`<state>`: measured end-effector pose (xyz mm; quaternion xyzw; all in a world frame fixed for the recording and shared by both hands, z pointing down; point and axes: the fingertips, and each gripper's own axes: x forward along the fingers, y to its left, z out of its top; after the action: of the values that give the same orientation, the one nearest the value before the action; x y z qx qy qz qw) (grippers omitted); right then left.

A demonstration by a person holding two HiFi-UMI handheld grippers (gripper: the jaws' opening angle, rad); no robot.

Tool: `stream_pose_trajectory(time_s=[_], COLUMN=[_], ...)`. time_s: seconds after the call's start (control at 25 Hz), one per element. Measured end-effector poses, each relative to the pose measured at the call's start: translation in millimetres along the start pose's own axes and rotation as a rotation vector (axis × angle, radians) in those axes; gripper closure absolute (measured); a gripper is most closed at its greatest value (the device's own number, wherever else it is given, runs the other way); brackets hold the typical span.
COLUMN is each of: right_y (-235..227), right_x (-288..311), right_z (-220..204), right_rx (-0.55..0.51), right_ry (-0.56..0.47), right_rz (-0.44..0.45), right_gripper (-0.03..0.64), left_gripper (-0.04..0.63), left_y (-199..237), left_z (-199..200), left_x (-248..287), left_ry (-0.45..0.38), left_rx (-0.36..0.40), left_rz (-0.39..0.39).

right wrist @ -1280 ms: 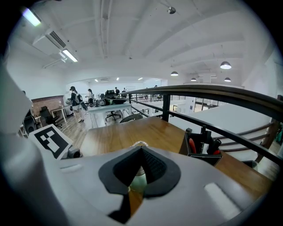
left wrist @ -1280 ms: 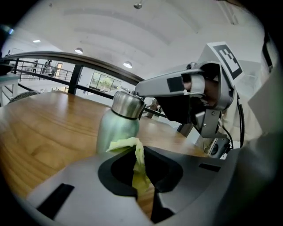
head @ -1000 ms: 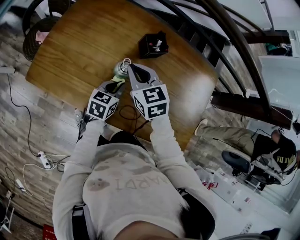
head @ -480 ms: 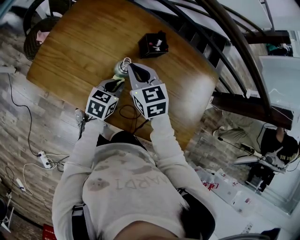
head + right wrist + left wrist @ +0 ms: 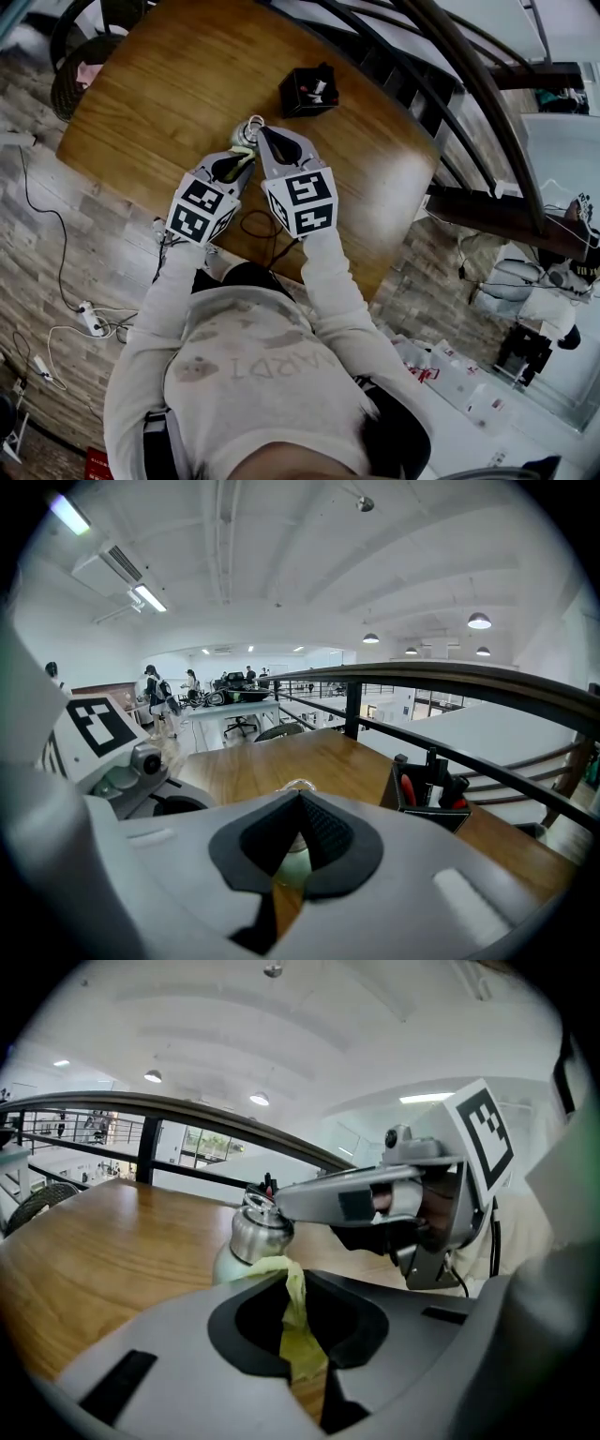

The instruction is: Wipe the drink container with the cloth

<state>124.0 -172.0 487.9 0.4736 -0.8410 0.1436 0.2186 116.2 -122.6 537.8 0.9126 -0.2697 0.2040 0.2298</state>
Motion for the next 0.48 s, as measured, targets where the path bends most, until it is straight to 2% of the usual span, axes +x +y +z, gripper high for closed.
stream_pose_trajectory(time_s=[0.48], right_y=[1.6], right_x=[-1.5], right_z=[-0.9], right_rx=[0.008], right_ry=[-0.001], right_rz=[-0.005], right_gripper=[0.606], left_gripper=[0.565], left_y=[5.4], left_z=[0.2], left_x=[-5.7], left_ry=[-0.008], left_rx=[-0.037], left_rz=[-0.036])
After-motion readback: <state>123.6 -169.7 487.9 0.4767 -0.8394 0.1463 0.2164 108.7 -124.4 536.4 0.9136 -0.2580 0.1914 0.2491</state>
